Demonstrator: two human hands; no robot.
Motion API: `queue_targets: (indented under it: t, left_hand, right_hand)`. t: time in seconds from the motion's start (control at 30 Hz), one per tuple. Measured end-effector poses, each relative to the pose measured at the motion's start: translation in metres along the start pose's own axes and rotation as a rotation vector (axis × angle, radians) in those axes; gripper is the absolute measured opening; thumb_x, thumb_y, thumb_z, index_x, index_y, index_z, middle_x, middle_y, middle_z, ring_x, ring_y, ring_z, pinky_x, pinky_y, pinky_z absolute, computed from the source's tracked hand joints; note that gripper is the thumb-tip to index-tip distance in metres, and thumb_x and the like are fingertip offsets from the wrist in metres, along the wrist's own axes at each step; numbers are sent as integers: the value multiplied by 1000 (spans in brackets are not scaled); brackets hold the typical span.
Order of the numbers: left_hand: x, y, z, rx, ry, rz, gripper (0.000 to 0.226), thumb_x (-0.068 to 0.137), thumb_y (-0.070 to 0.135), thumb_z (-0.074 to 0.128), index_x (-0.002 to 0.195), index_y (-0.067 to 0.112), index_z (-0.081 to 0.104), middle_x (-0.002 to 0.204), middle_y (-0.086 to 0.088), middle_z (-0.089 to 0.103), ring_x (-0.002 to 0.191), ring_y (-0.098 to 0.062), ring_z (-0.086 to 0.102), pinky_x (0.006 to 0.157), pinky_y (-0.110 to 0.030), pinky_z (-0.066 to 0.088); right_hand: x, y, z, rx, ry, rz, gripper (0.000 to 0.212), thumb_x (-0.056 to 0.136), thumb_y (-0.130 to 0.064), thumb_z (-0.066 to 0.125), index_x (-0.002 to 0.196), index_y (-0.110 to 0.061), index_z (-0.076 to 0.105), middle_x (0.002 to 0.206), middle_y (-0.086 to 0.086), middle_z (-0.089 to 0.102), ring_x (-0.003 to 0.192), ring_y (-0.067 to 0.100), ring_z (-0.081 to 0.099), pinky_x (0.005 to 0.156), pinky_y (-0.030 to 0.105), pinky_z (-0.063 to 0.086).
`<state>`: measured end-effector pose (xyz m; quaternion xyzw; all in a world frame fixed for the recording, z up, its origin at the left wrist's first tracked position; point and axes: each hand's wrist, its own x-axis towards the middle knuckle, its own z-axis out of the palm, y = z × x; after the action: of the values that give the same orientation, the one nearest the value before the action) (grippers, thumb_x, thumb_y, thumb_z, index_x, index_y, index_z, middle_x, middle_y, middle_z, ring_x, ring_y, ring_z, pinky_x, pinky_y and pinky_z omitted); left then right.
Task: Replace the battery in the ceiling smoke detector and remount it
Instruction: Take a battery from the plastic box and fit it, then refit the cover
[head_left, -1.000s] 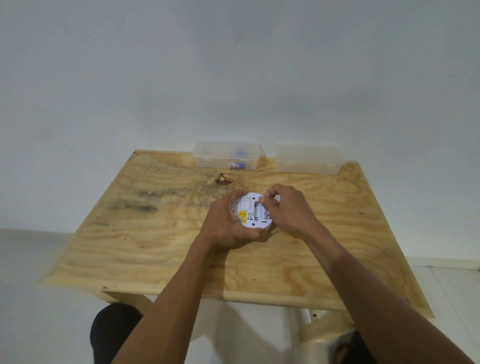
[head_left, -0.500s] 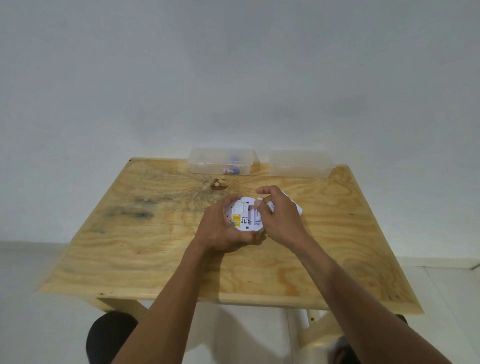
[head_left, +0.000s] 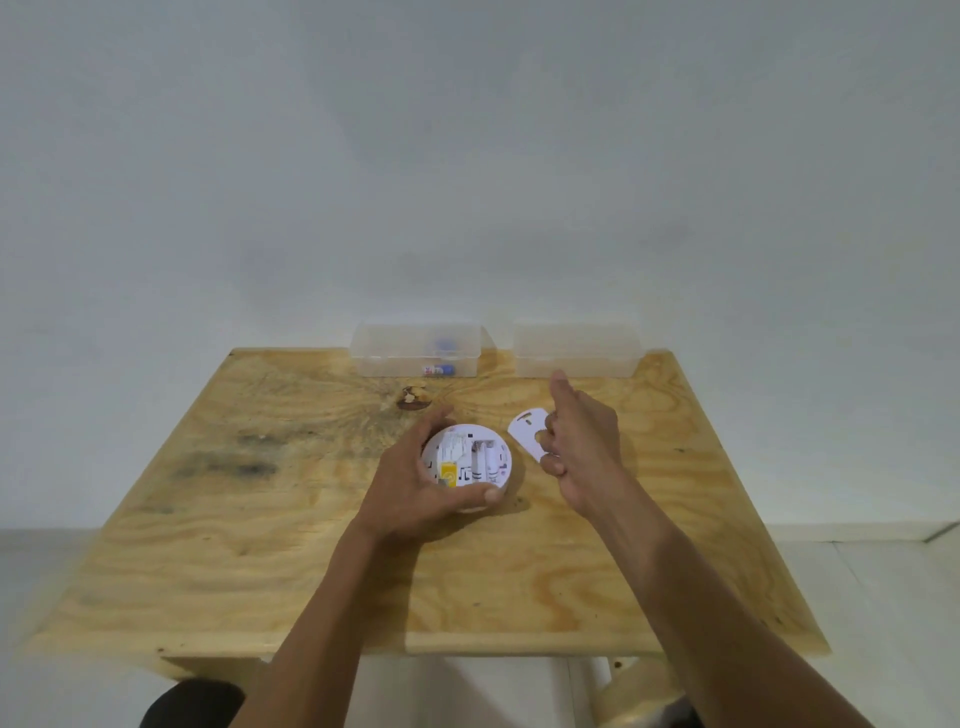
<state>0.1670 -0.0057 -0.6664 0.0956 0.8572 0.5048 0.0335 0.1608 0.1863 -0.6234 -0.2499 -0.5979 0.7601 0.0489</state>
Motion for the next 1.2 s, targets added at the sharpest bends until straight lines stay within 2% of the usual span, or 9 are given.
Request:
queue_targets:
  t: [0.13,0.27,0.37,0.5,0.57,0.63,0.83,1.03,1.2]
  left_hand:
    - [17,5,-3,-67,111,-29,85,64,72,68,138,31,54,128,5,64,116,-9,62,85,-17,48]
    - [54,35,4,165,223,74,68,74,60,78,130,24,63,118,7,69,107,-8,63,90,-32,53]
    - [93,64,22,353,146,197,60,78,44,81,129,18,63,126,1,66,116,-15,59,98,-35,49]
    - [143,84,53,681,29,269,62,87,39,73,142,21,50,144,-1,51,135,-22,42,106,-39,41]
    - [160,82,64,797,-4,272,63,88,36,72,144,19,47,147,-1,49,135,-23,41,107,-38,38]
    - [172,75,71,871,-12,287,62,89,36,71,144,18,47,145,-2,51,134,-24,42,107,-37,37]
    - [182,55,77,856,38,330,55,90,33,69,139,14,53,140,-2,55,130,-25,43,105,-37,41]
    - [185,54,78,843,61,340,54,88,36,71,136,15,57,138,-1,58,128,-24,46,102,-36,42]
    - [188,54,77,826,67,350,56,87,36,72,136,15,58,137,-1,58,127,-24,47,103,-36,41]
  right_hand:
    - [20,-6,-22,-185,29,-135,41,96,-42,58,79,-6,55,57,-1,36,43,12,35,39,21,25]
    - [55,-13,-43,-242,113,-139,31,95,-34,62,87,-4,65,47,-6,40,45,15,33,40,23,26]
    - [81,-18,-54,-251,163,-85,34,94,-33,61,73,-6,58,50,-1,40,43,16,30,38,21,24]
    - [109,-22,-57,-210,241,21,43,91,-44,62,65,-12,52,56,3,40,44,18,33,39,22,25]
    - [119,-24,-55,-139,251,69,47,91,-49,62,78,-4,65,57,2,40,45,17,33,39,21,25]
    - [128,-25,-54,-76,239,91,55,93,-50,59,97,5,67,57,1,40,44,15,34,37,20,25]
    - [138,-26,-54,-35,232,126,42,96,-44,56,87,-5,70,54,0,42,40,11,33,36,19,24]
    - [143,-32,-58,18,234,182,34,92,-30,57,78,-1,69,79,9,57,43,12,33,39,21,22]
    - [142,-40,-57,19,233,139,33,90,-30,57,75,-2,68,79,9,54,41,12,31,39,21,22]
